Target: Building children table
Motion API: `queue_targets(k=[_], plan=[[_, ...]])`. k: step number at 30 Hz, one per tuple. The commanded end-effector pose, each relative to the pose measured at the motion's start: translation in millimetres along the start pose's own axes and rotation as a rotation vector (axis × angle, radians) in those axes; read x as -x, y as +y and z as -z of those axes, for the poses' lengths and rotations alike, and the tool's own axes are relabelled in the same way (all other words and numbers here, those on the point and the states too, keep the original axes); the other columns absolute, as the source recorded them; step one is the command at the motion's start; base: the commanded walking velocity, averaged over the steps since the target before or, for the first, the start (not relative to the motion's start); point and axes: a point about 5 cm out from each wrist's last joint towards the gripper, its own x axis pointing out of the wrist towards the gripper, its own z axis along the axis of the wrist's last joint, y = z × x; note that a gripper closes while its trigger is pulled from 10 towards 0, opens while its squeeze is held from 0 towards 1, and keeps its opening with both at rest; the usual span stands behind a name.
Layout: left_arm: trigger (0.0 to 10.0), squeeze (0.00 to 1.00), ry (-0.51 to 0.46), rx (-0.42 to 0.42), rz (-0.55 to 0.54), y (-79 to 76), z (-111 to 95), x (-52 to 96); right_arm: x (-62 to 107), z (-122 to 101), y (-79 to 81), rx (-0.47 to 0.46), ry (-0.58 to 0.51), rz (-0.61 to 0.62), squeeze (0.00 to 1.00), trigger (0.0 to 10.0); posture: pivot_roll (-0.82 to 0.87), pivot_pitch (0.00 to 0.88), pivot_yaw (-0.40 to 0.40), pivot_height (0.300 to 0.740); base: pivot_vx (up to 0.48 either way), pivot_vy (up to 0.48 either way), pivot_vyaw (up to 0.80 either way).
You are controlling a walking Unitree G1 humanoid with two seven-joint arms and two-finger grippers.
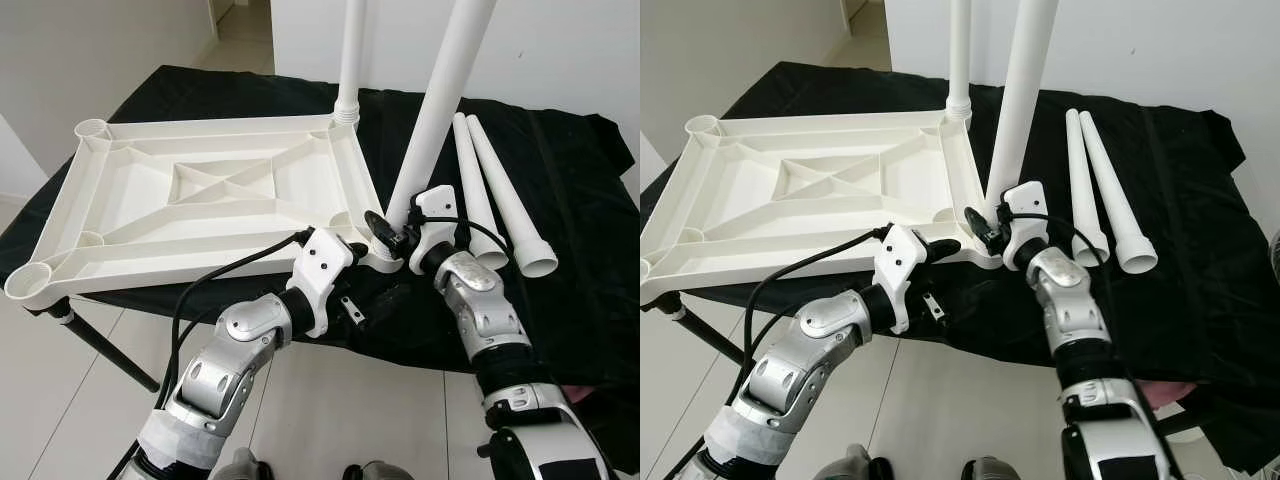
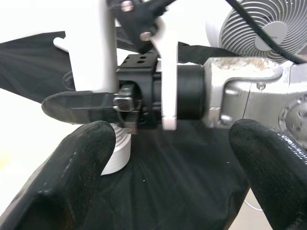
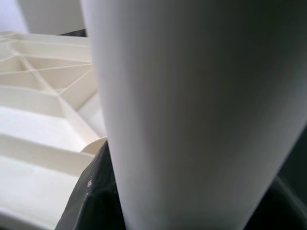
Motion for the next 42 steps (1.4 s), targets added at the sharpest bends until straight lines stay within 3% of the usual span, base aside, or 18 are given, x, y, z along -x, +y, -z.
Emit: queue_targets(k=[1, 6, 11, 22, 23, 31, 32, 34, 35, 38, 42], plan=[[10.0, 0.00, 0.008, 0.004, 0.008, -0.9, 3, 0.2, 3.0, 7, -3.4, -0.012, 0.040, 0.096, 0.00, 10.0, -0.07, 0.035, 0.020, 0.740, 0.000, 0.000, 0.00], [10.0, 0.00, 0.007, 0.003, 0.010, -0.6, 3, 0.1, 5.8, 6, 0.4, -0.037, 0.034, 0.240, 0.00, 10.0, -0.07, 0.032, 0.020, 0.740, 0.000, 0.000, 0.00], [10.0, 0.00, 0.005, 0.000, 0.012, -0.6, 3, -0.4, 16.0, 6, 16.0, -0.043, 0.021, 0.420, 0.00, 10.0, -0.07, 0.031, 0.020, 0.740, 0.000, 0.000, 0.00], [10.0, 0.00, 0.006, -0.001, 0.006, 0.1, 3, 0.2, 17.8, 7, 24.7, -0.073, 0.038, 0.484, 0.00, 10.0, -0.07, 0.038, 0.018, 0.740, 0.000, 0.000, 0.00], [10.0, 0.00, 0.007, -0.004, 0.006, 1.0, 2, 0.2, 16.9, 4, 24.1, -0.078, 0.023, 0.471, 1.00, 10.0, -0.07, 0.042, 0.022, 0.740, 0.000, 0.000, 0.00], [10.0, 0.00, 0.006, -0.015, 0.001, 4.5, 1, -0.2, 10.7, -3, 10.4, -0.090, -0.009, 0.341, 1.00, 10.0, -0.07, 0.049, 0.025, 0.740, 0.000, 0.000, 0.00], [10.0, 0.00, 0.006, -0.016, 0.000, 4.7, 1, -0.2, 8.0, -3, 8.9, -0.106, 0.001, 0.273, 0.68, 10.0, -0.07, 0.049, 0.025, 0.740, 0.000, 0.000, 0.00], [10.0, 0.00, 0.006, -0.016, 0.000, 4.8, 1, -0.2, 6.4, -2, 8.4, -0.120, 0.008, 0.226, 0.68, 10.0, -0.07, 0.049, 0.025, 0.740, 0.000, 0.000, 0.00], [10.0, 0.00, 0.006, -0.016, 0.000, 4.8, 1, -0.2, 5.2, -2, 8.2, -0.103, 0.010, 0.184, 0.00, 10.0, -0.07, 0.049, 0.025, 0.740, 0.000, 0.000, 0.00], [10.0, 0.00, 0.005, -0.017, 0.000, 4.7, 1, -0.4, 4.3, -2, 8.0, -0.080, 0.016, 0.140, 0.00, 10.0, -0.07, 0.050, 0.026, 0.740, 0.000, 0.000, 0.00], [10.0, 0.00, 0.004, -0.018, 0.001, 4.6, 1, -0.8, 1.2, 0, 1.9, 0.012, 0.030, -0.039, 0.00, 10.0, -0.07, 0.050, 0.026, 0.740, 0.000, 0.000, 0.00]])
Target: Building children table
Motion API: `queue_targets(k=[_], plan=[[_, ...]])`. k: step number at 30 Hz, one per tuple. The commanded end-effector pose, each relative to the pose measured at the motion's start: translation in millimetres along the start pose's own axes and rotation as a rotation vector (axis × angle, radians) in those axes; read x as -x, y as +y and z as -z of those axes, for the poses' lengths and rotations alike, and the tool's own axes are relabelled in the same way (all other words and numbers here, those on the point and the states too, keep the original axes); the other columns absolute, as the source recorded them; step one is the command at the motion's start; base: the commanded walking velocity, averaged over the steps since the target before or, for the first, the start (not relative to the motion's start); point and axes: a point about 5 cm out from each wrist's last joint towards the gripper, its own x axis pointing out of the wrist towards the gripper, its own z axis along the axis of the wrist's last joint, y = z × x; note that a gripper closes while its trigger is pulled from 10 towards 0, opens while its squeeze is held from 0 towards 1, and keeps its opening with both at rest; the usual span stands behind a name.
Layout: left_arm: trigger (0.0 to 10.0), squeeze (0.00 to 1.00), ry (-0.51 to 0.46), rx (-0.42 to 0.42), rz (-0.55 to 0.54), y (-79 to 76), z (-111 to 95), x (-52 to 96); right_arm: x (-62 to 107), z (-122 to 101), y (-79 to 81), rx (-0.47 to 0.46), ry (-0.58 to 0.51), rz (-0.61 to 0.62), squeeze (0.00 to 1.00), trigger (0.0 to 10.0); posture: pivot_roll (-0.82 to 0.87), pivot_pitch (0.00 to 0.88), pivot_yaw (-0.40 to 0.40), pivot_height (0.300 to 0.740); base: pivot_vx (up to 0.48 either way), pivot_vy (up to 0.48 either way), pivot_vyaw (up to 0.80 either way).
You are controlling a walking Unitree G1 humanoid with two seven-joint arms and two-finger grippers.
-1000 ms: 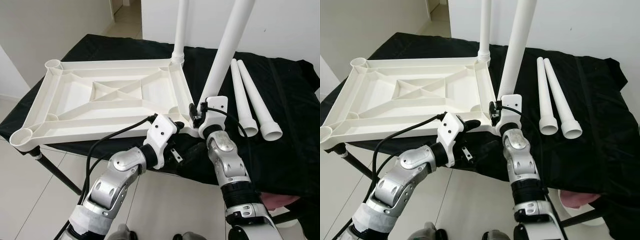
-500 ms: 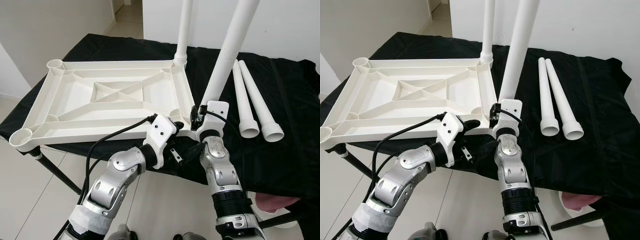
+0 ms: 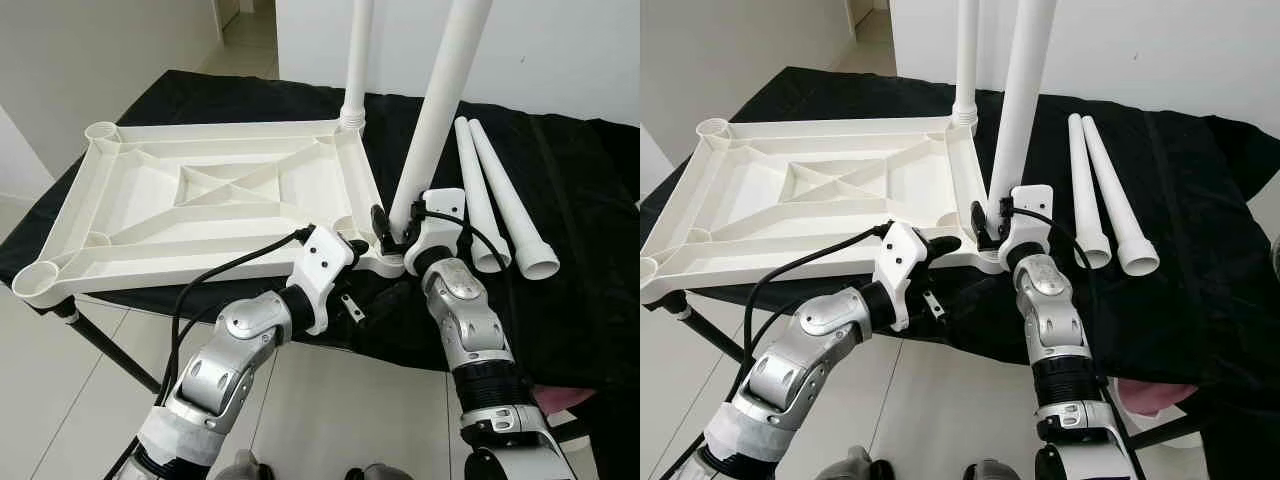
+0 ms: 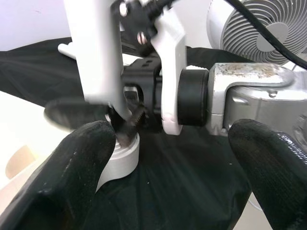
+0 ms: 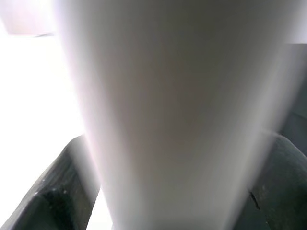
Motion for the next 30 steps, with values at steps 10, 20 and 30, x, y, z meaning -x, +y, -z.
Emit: queue_targets(k=[10, 20, 30], plan=[[10.0, 0.00, 0.009, -0.002, -0.002, 2.5, 1, 0.1, -5.1, 4, 10.3, 0.069, 0.014, -0.324, 0.00, 10.0, -0.07, 0.049, 0.028, 0.740, 0.000, 0.000, 0.00], [10.0, 0.00, 0.006, -0.008, -0.004, 4.3, 0, -0.1, -9.6, 11, 3.4, 0.093, 0.057, -0.410, 0.00, 0.0, -0.06, 0.046, 0.029, 0.740, 0.000, 0.000, 0.00], [10.0, 0.00, 0.003, -0.005, 0.000, 3.1, -1, -1.2, -4.3, 15, -2.4, 0.044, 0.045, -0.351, 0.00, 0.0, -0.07, 0.057, 0.028, 0.740, 0.000, 0.000, 0.00]])
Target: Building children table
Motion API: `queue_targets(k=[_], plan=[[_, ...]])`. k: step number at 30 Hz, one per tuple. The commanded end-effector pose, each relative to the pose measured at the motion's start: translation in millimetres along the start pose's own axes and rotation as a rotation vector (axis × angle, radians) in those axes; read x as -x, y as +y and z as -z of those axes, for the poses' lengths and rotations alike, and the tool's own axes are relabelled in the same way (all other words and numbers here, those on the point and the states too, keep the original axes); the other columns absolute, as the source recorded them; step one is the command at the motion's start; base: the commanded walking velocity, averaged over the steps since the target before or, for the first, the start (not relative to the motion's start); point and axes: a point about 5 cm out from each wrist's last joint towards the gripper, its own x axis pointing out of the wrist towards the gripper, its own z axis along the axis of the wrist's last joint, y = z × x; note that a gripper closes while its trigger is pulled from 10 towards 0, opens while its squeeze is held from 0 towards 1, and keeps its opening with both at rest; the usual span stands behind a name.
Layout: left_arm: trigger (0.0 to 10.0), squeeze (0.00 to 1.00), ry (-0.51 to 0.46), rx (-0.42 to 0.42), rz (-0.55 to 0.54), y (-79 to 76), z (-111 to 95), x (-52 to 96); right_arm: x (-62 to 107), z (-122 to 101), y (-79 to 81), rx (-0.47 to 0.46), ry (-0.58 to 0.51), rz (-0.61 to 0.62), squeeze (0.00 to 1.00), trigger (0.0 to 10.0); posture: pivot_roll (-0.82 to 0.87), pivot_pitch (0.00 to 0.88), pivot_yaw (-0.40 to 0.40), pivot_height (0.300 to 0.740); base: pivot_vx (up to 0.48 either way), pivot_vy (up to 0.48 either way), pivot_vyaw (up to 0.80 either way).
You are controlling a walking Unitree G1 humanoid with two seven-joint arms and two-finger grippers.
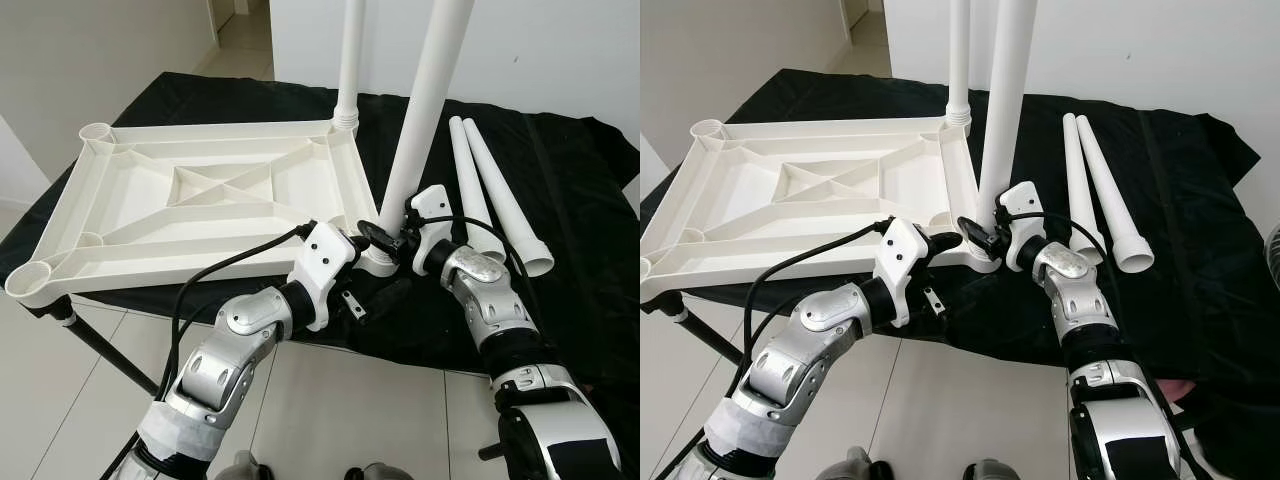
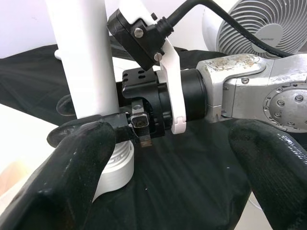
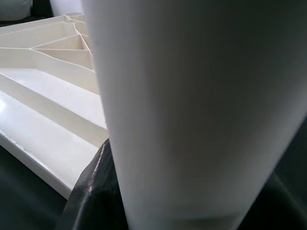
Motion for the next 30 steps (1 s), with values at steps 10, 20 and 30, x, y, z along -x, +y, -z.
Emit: queue_targets(k=[10, 20, 30], plan=[[10.0, 0.00, 0.005, 0.017, 0.001, -0.1, 3, -0.5, 5.6, 12, 9.4, -0.087, -0.011, 0.158, 0.00, 10.0, -0.08, 0.070, 0.025, 0.740, 0.000, 0.000, 0.00], [10.0, 0.00, 0.004, 0.022, 0.012, -2.7, 4, -1.8, 7.3, 9, 14.3, -0.146, -0.015, 0.429, 0.00, 10.0, -0.08, 0.066, 0.021, 0.740, 0.000, 0.000, 0.00], [10.0, 0.00, 0.005, 0.021, 0.011, -3.6, 5, -1.9, 5.3, 9, 46.6, -0.216, 0.006, 0.680, 0.00, 10.0, -0.08, 0.063, 0.014, 0.740, 0.000, 0.000, 0.00]])
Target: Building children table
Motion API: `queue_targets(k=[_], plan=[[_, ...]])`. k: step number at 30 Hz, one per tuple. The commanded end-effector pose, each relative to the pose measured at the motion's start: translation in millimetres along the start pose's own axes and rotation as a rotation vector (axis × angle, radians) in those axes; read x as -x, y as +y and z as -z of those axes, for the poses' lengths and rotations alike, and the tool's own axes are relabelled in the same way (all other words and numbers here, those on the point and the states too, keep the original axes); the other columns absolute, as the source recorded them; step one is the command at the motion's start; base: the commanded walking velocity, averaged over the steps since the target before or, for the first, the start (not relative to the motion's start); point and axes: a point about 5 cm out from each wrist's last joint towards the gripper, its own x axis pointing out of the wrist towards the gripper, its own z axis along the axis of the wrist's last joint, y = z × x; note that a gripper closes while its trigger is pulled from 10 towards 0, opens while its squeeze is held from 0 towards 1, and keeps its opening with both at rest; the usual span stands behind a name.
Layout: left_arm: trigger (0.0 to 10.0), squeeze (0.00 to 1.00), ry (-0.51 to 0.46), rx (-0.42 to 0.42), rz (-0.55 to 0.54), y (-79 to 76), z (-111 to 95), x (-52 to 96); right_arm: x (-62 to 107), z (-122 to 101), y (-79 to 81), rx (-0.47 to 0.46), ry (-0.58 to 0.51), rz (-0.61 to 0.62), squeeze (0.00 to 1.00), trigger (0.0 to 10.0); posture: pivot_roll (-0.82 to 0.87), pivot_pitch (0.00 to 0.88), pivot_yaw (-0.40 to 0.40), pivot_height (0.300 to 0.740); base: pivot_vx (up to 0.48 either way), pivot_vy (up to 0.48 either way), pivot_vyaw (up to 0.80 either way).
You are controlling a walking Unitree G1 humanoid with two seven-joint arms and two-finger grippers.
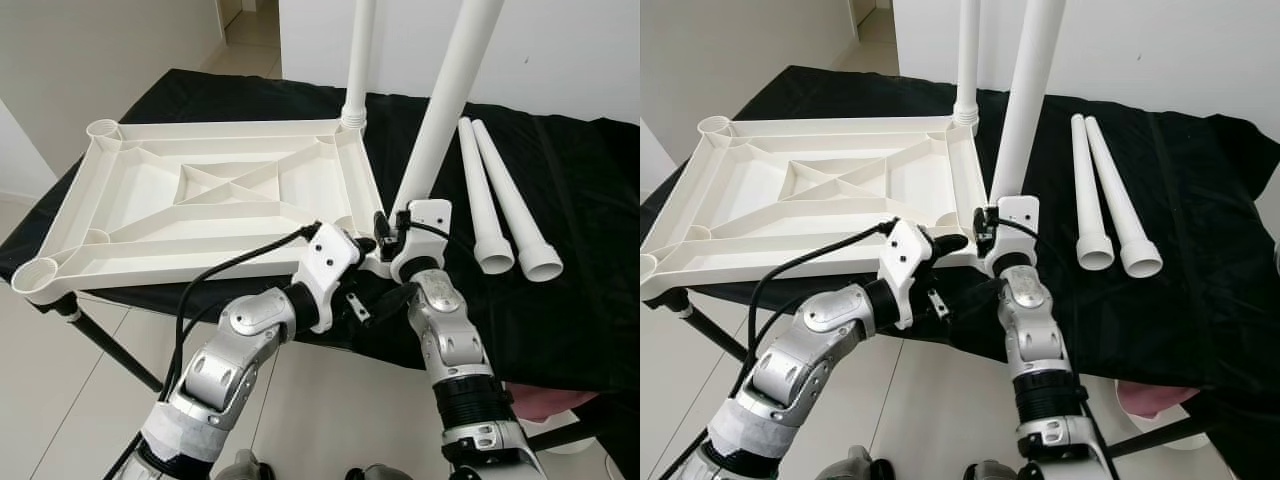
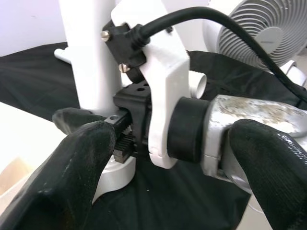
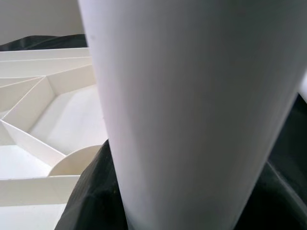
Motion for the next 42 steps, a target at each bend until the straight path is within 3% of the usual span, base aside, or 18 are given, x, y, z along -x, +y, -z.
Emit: queue_targets(k=[1, 7, 8, 9, 19, 20, 28, 29, 32, 33, 42], plan=[[10.0, 0.00, 0.013, 0.014, 0.001, -1.1, 5, 0.7, 6.7, 14, 5.7, -0.031, 0.071, 0.019, 0.00, 10.0, -0.08, 0.063, 0.014, 0.740, 0.000, 0.000, 0.00], [10.0, 0.00, 0.012, 0.014, 0.001, -1.9, 6, 0.7, 9.3, 10, 11.2, -0.041, 0.071, 0.008, 0.00, 10.0, -0.07, 0.060, 0.010, 0.740, 0.000, 0.000, 0.00], [10.0, 0.00, 0.013, 0.014, 0.002, -1.9, 6, 0.6, 9.5, 9, 11.1, -0.047, 0.070, 0.009, 0.67, 10.0, -0.07, 0.060, 0.010, 0.740, 0.000, 0.000, 0.00], [10.0, 0.00, 0.013, 0.014, 0.003, -1.8, 6, 0.6, 9.3, 7, 10.1, -0.044, 0.060, 0.009, 1.00, 10.0, -0.07, 0.060, 0.010, 0.740, 0.000, 0.000, 0.00], [10.0, 0.00, 0.012, 0.014, 0.009, -2.4, 5, 0.1, 5.9, 1, 0.7, -0.035, 0.041, -0.040, 1.00, 10.0, -0.07, 0.060, 0.010, 0.740, 0.000, 0.000, 0.00], [10.0, 0.00, 0.012, 0.015, 0.010, -2.5, 5, 0.1, 5.3, 0, 0.3, -0.034, 0.042, -0.083, 0.00, 10.0, -0.07, 0.060, 0.010, 0.740, 0.000, 0.000, 0.00], [10.0, 0.00, 0.014, 0.015, 0.013, -2.8, 5, 0.4, 1.9, -6, -1.1, 0.001, 0.036, -0.310, 0.00, 10.0, -0.08, 0.065, 0.017, 0.740, 0.000, 0.000, 0.00], [10.0, 0.00, 0.016, 0.016, 0.015, -3.1, 6, 0.5, -0.3, -9, -2.9, 0.043, 0.025, -0.426, 0.00, 10.0, -0.08, 0.065, 0.017, 0.740, 0.000, 0.000, 0.00], [10.0, 0.00, 0.016, 0.016, 0.016, -2.8, 5, 0.6, -1.7, -11, -3.9, 0.069, 0.020, -0.481, 0.00, 10.0, -0.08, 0.070, 0.024, 0.740, 0.000, 0.000, 0.00], [10.0, 0.00, 0.016, 0.015, 0.016, -2.5, 5, 0.8, -2.5, -13, -4.8, 0.086, 0.019, -0.569, 0.00, 10.0, -0.08, 0.070, 0.024, 0.740, 0.000, 0.000, 0.00], [10.0, 0.00, 0.018, 0.013, 0.017, -1.8, 4, 1.2, -9.7, -12, -15.6, 0.172, 0.051, -0.673, 0.00, 10.0, -0.07, 0.068, 0.029, 0.740, 0.000, 0.000, 0.00]])
